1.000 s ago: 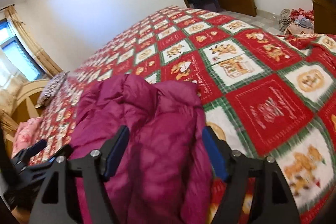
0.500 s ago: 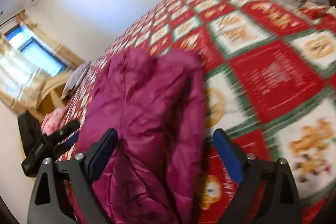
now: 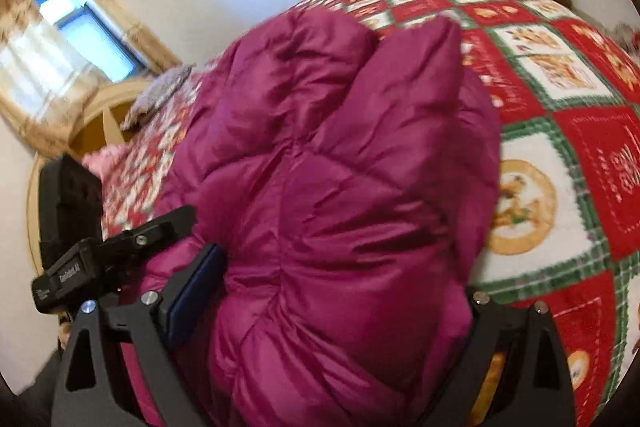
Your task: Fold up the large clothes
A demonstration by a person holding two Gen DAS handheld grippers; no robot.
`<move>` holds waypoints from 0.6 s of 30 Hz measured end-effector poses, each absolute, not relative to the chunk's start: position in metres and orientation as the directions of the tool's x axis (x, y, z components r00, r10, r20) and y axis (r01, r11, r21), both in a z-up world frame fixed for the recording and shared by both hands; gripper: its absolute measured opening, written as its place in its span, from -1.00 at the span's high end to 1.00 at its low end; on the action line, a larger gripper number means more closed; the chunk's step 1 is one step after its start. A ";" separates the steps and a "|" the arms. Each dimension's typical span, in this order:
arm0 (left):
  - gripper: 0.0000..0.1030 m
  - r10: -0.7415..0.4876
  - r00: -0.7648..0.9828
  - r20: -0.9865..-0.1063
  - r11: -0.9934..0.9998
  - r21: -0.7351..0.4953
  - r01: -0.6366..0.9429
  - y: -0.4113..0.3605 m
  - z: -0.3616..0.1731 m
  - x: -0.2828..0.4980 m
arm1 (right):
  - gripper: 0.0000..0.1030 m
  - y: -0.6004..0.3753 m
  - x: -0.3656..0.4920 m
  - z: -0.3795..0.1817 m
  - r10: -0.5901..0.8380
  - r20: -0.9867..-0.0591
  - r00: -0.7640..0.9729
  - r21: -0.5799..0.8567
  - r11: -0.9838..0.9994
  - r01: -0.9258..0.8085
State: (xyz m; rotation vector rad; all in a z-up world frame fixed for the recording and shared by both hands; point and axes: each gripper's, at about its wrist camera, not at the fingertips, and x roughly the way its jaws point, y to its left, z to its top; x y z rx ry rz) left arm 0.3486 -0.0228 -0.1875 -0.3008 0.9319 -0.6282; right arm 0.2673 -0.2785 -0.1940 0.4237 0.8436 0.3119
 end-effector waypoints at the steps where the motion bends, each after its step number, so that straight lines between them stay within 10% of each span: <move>1: -0.96 -0.621 0.432 -0.655 0.783 -0.487 0.387 -0.026 -0.187 0.344 | -0.73 -0.275 0.266 -0.194 0.426 -0.655 0.624 0.467 0.878 -0.108; 10: -0.68 -0.629 0.437 -0.642 0.774 -0.470 0.424 -0.026 -0.169 0.296 | 0.13 -0.266 0.219 -0.178 0.461 -0.639 0.616 0.496 0.859 -0.129; 18: -0.67 -0.751 0.386 -0.535 0.651 -0.505 0.566 -0.079 -0.107 0.258 | 0.19 -0.314 0.156 -0.129 0.445 -0.545 0.710 0.537 0.836 -0.113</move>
